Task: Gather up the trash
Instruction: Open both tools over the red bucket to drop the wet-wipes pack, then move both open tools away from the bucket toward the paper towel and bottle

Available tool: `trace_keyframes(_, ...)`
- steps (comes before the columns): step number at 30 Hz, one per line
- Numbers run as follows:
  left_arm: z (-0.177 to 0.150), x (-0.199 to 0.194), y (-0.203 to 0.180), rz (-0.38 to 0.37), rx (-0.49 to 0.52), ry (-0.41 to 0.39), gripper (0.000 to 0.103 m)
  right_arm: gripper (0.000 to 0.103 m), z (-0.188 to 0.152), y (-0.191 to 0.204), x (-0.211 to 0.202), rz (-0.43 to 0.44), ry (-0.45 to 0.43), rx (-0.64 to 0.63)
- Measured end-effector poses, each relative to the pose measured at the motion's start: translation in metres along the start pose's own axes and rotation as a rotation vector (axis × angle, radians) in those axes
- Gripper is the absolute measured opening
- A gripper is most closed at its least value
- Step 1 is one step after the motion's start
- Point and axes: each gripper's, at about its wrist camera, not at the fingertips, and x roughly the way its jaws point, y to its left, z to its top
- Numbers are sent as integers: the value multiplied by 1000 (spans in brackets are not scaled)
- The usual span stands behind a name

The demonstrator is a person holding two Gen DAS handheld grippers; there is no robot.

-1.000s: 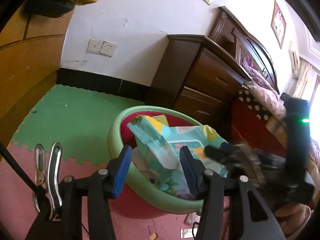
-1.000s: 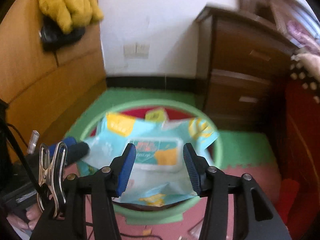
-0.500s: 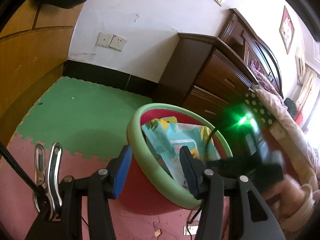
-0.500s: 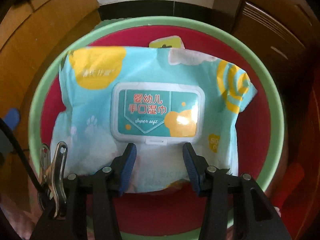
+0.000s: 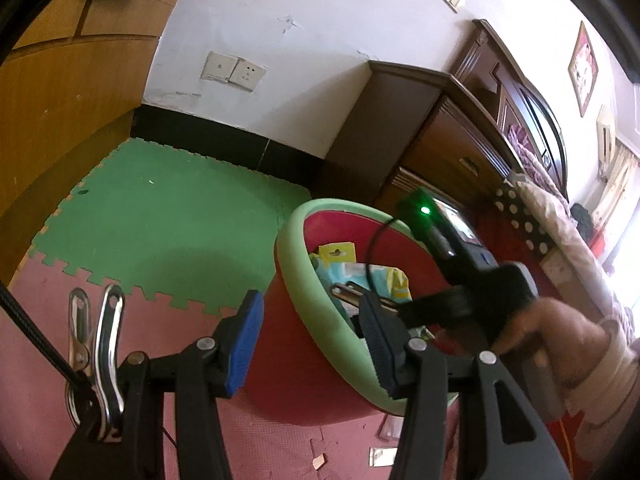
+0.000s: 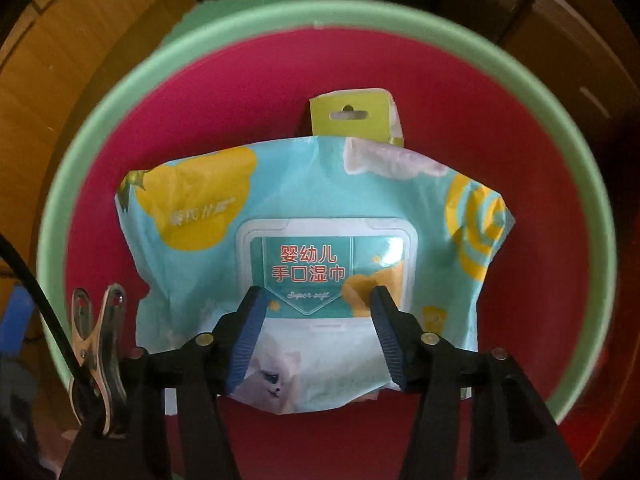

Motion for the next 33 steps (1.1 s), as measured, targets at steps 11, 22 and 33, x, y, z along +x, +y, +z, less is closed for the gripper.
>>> trace_keyframes(11,-4,7,-6,-4,23,20,52,70,25,-2,36,-21,148,-10)
trace_keyframes(22,-8,8,-12,2,39,17,52,72,32,-1,14,4,94,24)
trace_keyframes(33,-11,-3,-26,19,78,8,52,72,-22,-25,-81,95,-201,64)
